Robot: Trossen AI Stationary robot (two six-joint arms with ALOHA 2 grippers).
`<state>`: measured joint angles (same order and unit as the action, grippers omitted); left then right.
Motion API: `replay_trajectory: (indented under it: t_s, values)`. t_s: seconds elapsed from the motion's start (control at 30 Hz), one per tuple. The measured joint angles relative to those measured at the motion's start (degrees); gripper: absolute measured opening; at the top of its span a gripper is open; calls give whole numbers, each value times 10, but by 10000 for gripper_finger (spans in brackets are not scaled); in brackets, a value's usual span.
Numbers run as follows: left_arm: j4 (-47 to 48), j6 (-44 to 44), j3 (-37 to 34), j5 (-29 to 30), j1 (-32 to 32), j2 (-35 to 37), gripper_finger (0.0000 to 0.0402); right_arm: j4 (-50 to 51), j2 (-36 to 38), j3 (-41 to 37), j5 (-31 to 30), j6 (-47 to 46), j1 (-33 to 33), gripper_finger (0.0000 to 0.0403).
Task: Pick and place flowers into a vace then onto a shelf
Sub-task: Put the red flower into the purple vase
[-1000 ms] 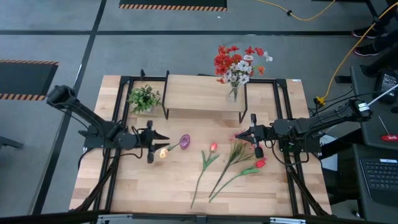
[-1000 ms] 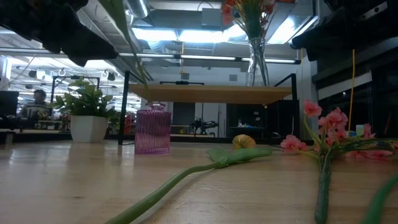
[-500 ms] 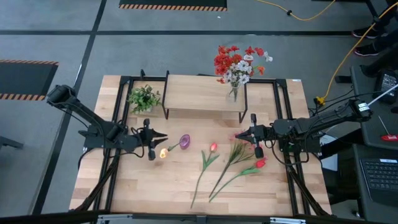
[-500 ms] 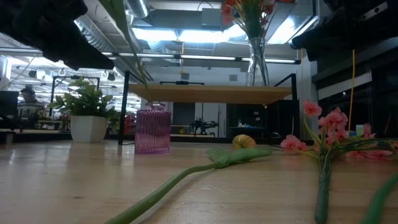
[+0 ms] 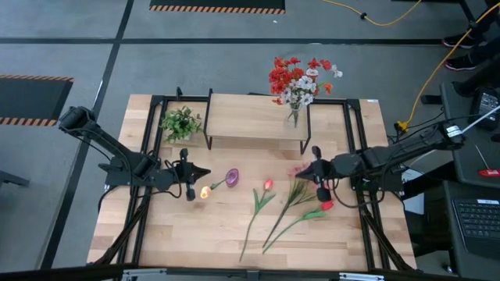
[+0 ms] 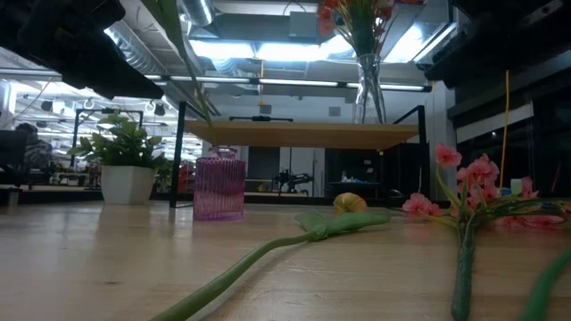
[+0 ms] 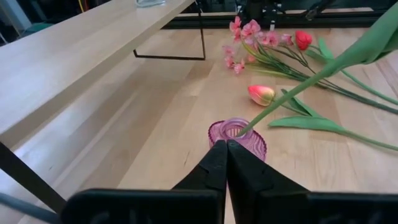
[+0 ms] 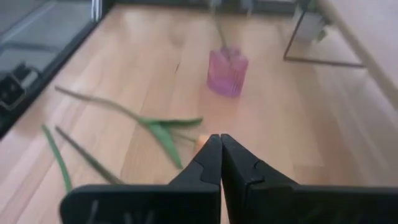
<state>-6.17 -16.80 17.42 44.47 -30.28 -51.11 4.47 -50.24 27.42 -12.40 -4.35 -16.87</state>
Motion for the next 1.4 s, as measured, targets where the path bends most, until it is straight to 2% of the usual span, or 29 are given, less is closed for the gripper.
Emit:
replay_trajectory:
  t_s: [0.4, 0.67, 0.83, 1.03, 1.2, 1.4]
  values:
    - [0, -1, 0, 1, 0, 0, 7, 176, -163, 169, -1, -1, -42, 2]
    - [0, 24, 0, 43, 0, 0, 2, 280, -253, 245, -35, -33, -93, 2]
    - [0, 25, 0, 45, 0, 0, 8, 310, -283, 280, -36, -89, -124, 5]
    - [0, 25, 0, 45, 0, 0, 5, 339, -314, 305, -36, -94, -152, 4]
    - [0, 25, 0, 45, 0, 0, 2, 348, -318, 305, -31, -149, -153, 18]
    - [0, -2, 0, 45, 0, 0, 5, 344, -318, 293, -10, -149, -153, 48]
